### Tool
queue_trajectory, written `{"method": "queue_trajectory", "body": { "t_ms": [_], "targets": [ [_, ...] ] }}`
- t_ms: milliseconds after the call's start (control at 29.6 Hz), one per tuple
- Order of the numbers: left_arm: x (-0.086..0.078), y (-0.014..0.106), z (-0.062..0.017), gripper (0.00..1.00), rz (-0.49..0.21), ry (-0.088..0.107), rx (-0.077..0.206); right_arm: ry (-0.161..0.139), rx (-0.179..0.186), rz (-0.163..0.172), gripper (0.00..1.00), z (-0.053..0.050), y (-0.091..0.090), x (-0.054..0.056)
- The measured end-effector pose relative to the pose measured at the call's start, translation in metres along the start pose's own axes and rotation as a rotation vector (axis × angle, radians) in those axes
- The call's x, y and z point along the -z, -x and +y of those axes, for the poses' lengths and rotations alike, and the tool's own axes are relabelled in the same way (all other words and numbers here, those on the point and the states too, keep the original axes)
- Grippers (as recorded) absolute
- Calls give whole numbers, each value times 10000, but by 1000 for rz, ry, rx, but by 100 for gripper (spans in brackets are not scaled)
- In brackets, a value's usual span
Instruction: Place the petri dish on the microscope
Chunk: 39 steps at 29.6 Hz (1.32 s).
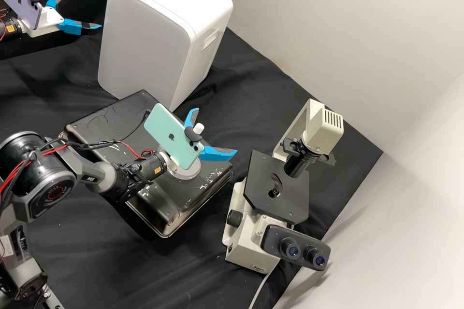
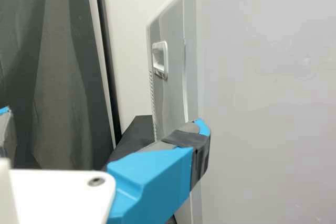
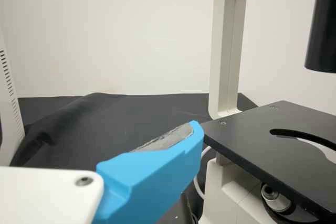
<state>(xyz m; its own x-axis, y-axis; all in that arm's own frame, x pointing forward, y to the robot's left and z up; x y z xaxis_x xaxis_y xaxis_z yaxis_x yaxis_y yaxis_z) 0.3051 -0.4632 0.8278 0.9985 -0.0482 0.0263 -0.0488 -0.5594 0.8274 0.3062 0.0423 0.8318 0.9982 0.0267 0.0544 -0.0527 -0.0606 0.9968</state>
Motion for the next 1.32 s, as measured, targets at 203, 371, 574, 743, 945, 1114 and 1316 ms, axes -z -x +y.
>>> {"method": "queue_trajectory", "body": {
  "t_ms": [203, 371, 574, 743, 945, 1114, 1316],
  "targets": [
    [0, 0, 0, 100, 0, 0, 0, 0, 0, 0, 100, 0, 0, 0],
    [-1, 0, 0, 100, -1, -1, 0, 0, 0, 0, 100, 0, 0, 0],
    [-56, 12, -26, 100, -22, 12, 11, 0, 0, 0, 100, 0, 0, 0],
    [-201, 129, -99, 100, -90, 17, 45, 0, 0, 0, 100, 0, 0, 0],
    [-425, 376, -61, 100, -240, 15, -4, 0, 0, 0, 100, 0, 0, 0],
    [-530, 603, -126, 100, -367, 13, -26, 0, 0, 0, 100, 0, 0, 0],
    [-620, 914, -232, 100, -474, 15, 42, 0, 0, 0, 100, 0, 0, 0]
  ]
}}
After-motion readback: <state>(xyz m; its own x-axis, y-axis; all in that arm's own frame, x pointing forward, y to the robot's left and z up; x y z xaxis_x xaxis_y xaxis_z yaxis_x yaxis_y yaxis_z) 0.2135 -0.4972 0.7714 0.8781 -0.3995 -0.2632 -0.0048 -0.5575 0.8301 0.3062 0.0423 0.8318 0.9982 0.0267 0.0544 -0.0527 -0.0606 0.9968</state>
